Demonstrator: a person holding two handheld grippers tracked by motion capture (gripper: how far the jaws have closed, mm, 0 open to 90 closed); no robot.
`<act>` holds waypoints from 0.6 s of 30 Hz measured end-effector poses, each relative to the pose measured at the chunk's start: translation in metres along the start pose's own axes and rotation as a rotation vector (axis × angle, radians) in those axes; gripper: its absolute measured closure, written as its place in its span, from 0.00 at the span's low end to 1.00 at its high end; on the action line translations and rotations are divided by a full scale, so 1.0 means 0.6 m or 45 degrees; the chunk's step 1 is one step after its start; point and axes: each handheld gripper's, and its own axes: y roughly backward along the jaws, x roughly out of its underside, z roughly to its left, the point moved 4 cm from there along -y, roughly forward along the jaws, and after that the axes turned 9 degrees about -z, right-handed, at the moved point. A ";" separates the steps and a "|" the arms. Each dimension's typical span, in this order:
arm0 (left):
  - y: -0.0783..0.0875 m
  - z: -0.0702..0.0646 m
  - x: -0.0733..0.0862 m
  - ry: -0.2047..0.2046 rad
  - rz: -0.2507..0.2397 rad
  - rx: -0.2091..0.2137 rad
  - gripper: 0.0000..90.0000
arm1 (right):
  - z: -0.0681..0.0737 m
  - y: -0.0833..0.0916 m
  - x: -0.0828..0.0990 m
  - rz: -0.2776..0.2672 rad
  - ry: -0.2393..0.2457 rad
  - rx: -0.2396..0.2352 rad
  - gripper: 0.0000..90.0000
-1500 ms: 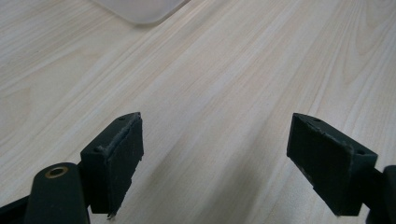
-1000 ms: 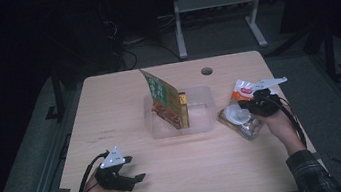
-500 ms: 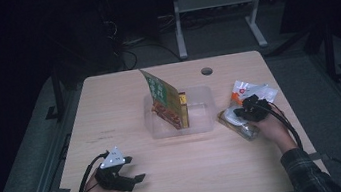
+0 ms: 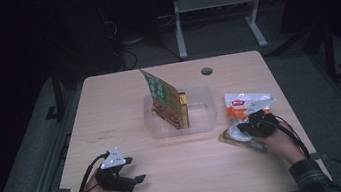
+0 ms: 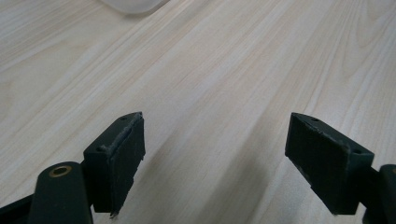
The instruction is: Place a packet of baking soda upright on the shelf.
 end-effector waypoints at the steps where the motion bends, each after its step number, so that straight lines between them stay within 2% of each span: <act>1: 0.000 0.000 0.000 0.002 0.000 0.000 0.22 | 0.002 0.004 0.001 0.001 0.015 -0.004 1.00; 3: 0.000 -0.001 -0.001 0.004 -0.003 -0.001 0.22 | 0.000 0.012 -0.001 0.005 0.035 -0.002 1.00; 7: -0.001 0.000 -0.001 0.002 -0.003 0.001 0.22 | -0.021 0.028 -0.004 0.010 0.044 0.078 1.00; 9: -0.001 0.000 0.000 0.001 -0.001 0.003 0.22 | -0.029 0.029 0.003 0.063 0.051 0.096 1.00; 13: -0.003 -0.001 0.000 0.005 -0.001 0.008 0.22 | -0.029 0.029 0.008 0.072 0.023 0.026 1.00; 18: -0.004 -0.003 0.000 -0.002 0.004 0.013 0.22 | -0.014 0.027 0.006 0.108 0.045 -0.029 1.00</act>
